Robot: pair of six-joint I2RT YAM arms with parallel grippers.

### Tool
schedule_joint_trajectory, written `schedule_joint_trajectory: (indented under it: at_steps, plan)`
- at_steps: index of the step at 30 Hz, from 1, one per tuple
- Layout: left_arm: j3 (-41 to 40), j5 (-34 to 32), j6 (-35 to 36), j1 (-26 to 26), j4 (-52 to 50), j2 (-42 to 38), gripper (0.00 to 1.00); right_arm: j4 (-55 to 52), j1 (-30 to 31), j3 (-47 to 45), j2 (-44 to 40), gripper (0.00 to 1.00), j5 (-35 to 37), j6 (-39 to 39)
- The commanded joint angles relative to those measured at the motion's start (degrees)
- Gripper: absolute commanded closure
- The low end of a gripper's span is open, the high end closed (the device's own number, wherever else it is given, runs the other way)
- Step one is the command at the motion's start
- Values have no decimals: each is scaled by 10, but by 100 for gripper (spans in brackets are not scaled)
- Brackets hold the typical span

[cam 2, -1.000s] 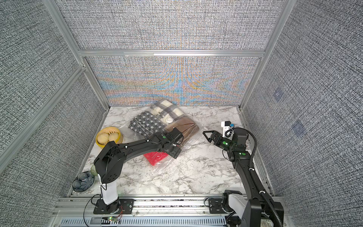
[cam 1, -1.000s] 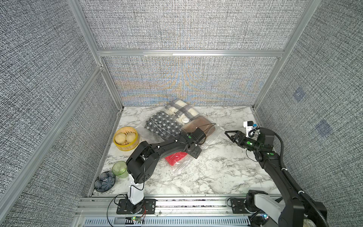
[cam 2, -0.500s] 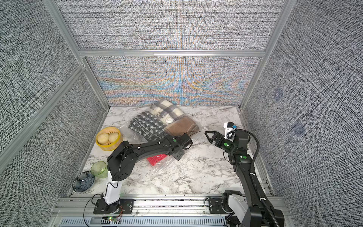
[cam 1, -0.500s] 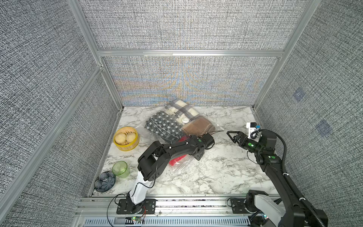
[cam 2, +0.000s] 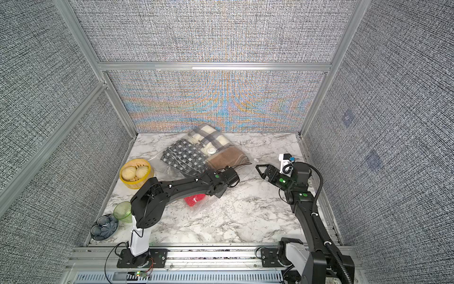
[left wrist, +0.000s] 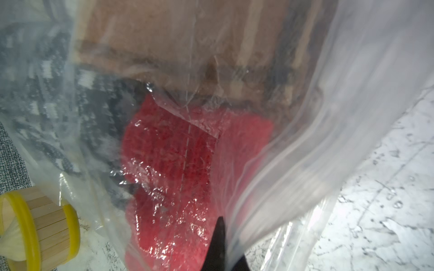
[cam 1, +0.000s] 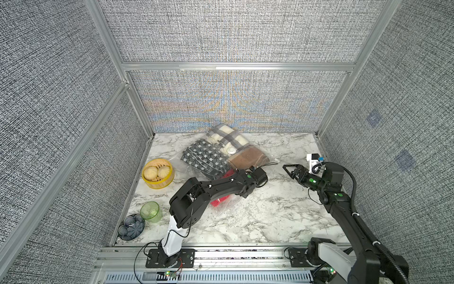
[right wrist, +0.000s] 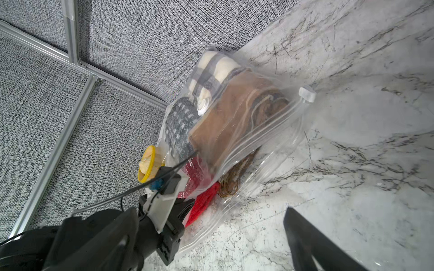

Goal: Take the scarf out of the vacuum bag
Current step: Open the vacuum bag at the center of the board.

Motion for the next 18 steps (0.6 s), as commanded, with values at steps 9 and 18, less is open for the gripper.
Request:
schedule_joint_trajectory:
  at_steps: [9,18]
  plan:
    - [-19,32,-4,2,31,-56,100,23,157,6,68,14,99,-37]
    - [-37,72,-6,17,48,-82,100,139,258,-29,158,20,195,-3]
